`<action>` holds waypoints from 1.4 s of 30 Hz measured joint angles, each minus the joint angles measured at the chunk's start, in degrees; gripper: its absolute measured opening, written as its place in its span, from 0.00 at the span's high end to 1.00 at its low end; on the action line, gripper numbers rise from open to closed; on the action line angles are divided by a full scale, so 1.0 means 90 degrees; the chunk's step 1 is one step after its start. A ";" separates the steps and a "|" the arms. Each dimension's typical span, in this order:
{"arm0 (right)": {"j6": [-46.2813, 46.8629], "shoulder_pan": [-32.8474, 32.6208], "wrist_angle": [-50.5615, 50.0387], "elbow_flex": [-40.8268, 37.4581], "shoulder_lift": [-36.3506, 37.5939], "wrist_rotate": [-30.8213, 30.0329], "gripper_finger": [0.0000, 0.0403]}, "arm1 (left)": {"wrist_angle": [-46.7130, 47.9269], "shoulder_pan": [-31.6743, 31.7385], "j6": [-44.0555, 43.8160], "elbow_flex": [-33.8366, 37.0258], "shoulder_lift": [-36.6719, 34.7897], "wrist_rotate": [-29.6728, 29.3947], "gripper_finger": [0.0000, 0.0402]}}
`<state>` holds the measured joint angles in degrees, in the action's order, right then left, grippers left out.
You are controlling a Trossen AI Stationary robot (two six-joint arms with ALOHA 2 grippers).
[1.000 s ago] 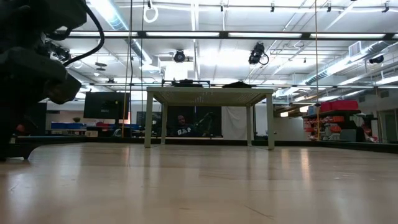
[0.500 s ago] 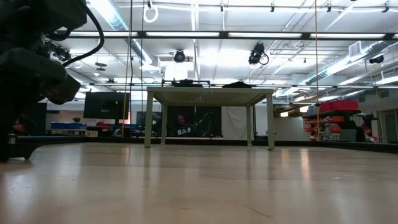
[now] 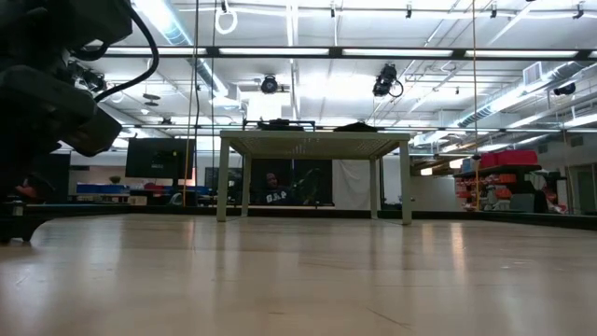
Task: Pick & Place Mini shaped plates
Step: Stack the square plate on top of the square plate on the shelf
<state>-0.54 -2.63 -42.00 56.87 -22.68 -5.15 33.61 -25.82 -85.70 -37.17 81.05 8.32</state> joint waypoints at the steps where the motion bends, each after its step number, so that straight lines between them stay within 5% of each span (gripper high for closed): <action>1: 0.0000 0.0001 0.0000 -0.0001 -0.0001 0.0002 0.99 | -0.0002 0.0000 -0.0001 -0.0002 -0.0001 0.0036 0.96; 20: 0.0000 0.0000 0.0000 -0.0001 0.0000 0.0001 0.99 | 0.0768 -0.0002 0.0017 -0.0592 -0.0009 0.0158 0.98; 30: 0.0000 0.0001 -0.0002 -0.0001 0.0000 0.0001 0.99 | 0.1866 0.0528 0.0094 -0.1717 -0.0009 -0.0908 1.00; 42: 0.0000 0.0001 0.0000 -0.0001 0.0000 0.0002 0.99 | 0.2001 0.2145 0.2131 -0.3147 -0.0009 -0.2132 1.00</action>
<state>-0.54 -2.62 -42.00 56.87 -22.68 -5.13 51.61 -6.52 -66.52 -65.50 80.97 -10.86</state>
